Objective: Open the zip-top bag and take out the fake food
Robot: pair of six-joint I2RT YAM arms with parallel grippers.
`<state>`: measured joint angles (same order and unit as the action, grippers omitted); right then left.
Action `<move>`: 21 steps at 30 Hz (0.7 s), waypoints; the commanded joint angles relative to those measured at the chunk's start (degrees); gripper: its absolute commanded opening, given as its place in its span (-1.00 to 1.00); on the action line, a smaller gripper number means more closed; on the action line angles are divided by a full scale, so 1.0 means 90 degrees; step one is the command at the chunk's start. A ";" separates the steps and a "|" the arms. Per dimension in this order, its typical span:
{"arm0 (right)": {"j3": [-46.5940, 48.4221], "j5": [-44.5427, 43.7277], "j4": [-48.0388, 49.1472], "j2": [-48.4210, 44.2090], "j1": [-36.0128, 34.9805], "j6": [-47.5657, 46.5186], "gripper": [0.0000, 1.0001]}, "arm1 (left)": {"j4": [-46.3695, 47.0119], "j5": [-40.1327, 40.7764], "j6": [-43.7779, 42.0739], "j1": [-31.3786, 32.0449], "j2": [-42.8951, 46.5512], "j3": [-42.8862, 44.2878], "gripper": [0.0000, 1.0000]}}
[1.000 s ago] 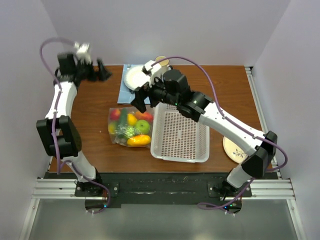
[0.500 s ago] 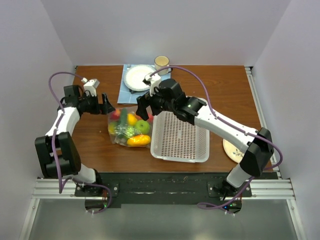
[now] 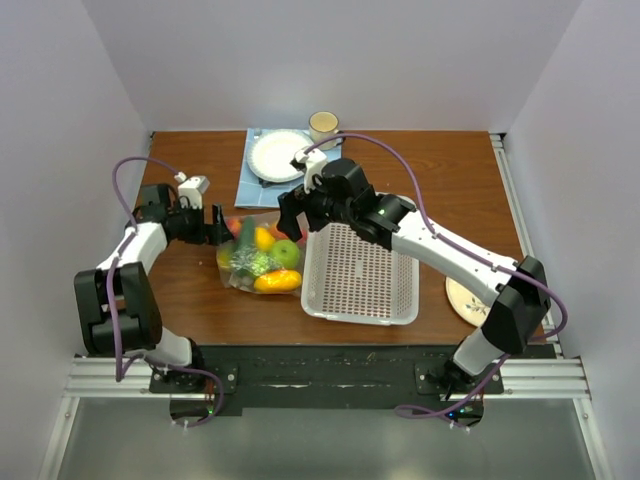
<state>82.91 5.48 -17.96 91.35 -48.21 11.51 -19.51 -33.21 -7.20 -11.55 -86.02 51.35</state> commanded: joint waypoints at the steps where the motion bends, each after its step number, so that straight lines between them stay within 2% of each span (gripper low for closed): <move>1: -0.0101 -0.0013 0.0149 -0.0180 0.0053 0.0098 0.97 | -0.0039 -0.0527 -0.0099 -0.0035 0.0291 -0.0100 1.00; 10: -0.0121 -0.0090 0.0062 -0.0248 0.0092 0.0147 0.97 | -0.0391 -0.1319 -0.0127 -0.0152 -0.1027 -0.0042 1.00; 13: -0.0160 -0.0120 0.0061 -0.0296 0.0093 0.0157 0.97 | -0.0304 -0.1514 -0.0196 -0.0162 -0.1165 -0.0081 1.00; 14: -0.0170 -0.0110 0.0061 -0.0287 0.0102 0.0157 0.97 | -0.0265 -0.1602 -0.0186 -0.0171 -0.1175 -0.0110 0.93; 15: -0.0199 -0.0101 0.0061 -0.0287 0.0102 0.0167 0.97 | -0.0235 -0.1767 -0.0157 -0.0172 -0.1204 -0.0110 0.81; 16: -0.0218 -0.0081 0.0071 -0.0277 0.0102 0.0176 0.97 | -0.0216 -0.1856 -0.0157 -0.0172 -0.1272 -0.0081 0.59; 17: -0.0219 -0.0052 0.0081 -0.0258 0.0102 0.0176 0.97 | -0.0235 -0.1905 -0.0157 -0.0172 -0.1331 0.0006 -0.11; 18: -0.0228 -0.0023 0.0091 -0.0248 0.0112 0.0186 0.93 | -0.0254 -0.1983 -0.0166 -0.0172 -0.1360 0.0055 -0.60; 19: -0.0238 -0.0013 0.0091 -0.0238 0.0102 0.0186 0.84 | -0.0341 -0.1945 -0.0176 -0.0172 -0.1438 0.0114 -1.00; 21: -0.0209 -0.0003 0.0081 -0.0180 0.0102 0.0196 0.73 | -0.0488 -0.1896 -0.0303 -0.0201 -0.1429 0.0299 -1.00</move>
<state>81.06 5.48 -18.33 91.31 -47.53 12.49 -22.11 -49.04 -7.40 -12.73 -97.47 51.16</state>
